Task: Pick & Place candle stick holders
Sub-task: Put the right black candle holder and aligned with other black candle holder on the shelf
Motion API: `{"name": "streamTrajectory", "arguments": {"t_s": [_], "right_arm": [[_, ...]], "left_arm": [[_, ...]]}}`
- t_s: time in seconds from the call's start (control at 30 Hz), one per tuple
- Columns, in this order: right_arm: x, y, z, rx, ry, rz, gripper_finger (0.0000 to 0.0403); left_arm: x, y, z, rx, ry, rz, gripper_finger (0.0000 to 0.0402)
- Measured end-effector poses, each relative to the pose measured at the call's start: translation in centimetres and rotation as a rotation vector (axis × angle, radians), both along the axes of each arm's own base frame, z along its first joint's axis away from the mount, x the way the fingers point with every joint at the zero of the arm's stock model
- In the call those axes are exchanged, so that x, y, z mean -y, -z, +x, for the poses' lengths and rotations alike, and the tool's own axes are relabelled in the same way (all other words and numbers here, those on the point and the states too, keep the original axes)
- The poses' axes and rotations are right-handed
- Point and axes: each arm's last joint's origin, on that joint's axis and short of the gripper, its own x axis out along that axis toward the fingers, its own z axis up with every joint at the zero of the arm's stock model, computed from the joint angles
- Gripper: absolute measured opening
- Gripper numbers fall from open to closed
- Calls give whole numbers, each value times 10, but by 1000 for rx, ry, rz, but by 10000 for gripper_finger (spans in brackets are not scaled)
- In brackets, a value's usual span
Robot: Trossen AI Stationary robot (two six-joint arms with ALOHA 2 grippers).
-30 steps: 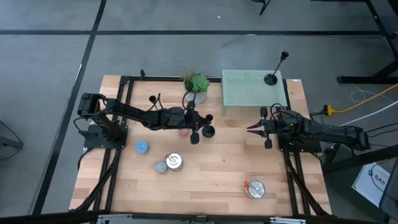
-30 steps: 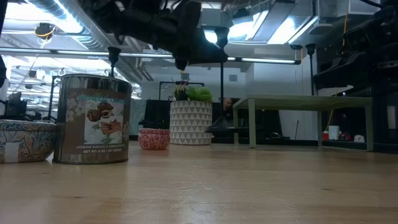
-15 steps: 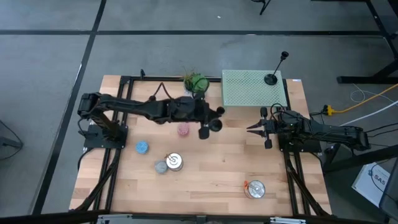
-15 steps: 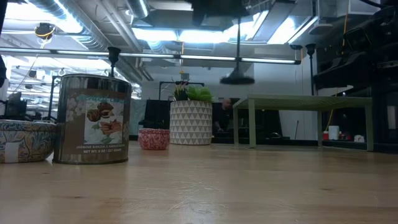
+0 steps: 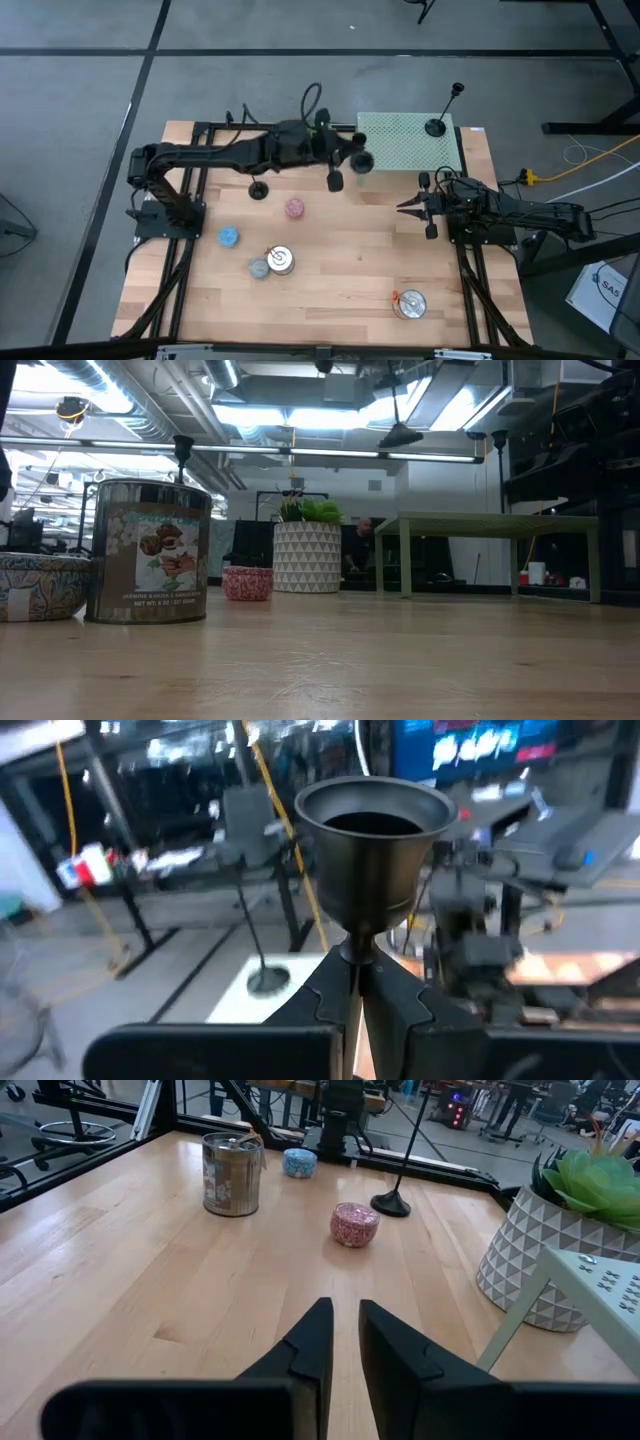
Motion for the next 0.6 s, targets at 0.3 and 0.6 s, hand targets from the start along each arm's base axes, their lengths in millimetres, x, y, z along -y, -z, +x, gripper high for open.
{"name": "streamTrajectory", "arguments": {"t_s": [0.3,0.6], "right_arm": [[0,0,0,2,0,0,54],[0,0,0,1,0,0,54]], "left_arm": [[-71,12,34,5,20,3,8],[-127,3,79,-4,45,1,8]]}}
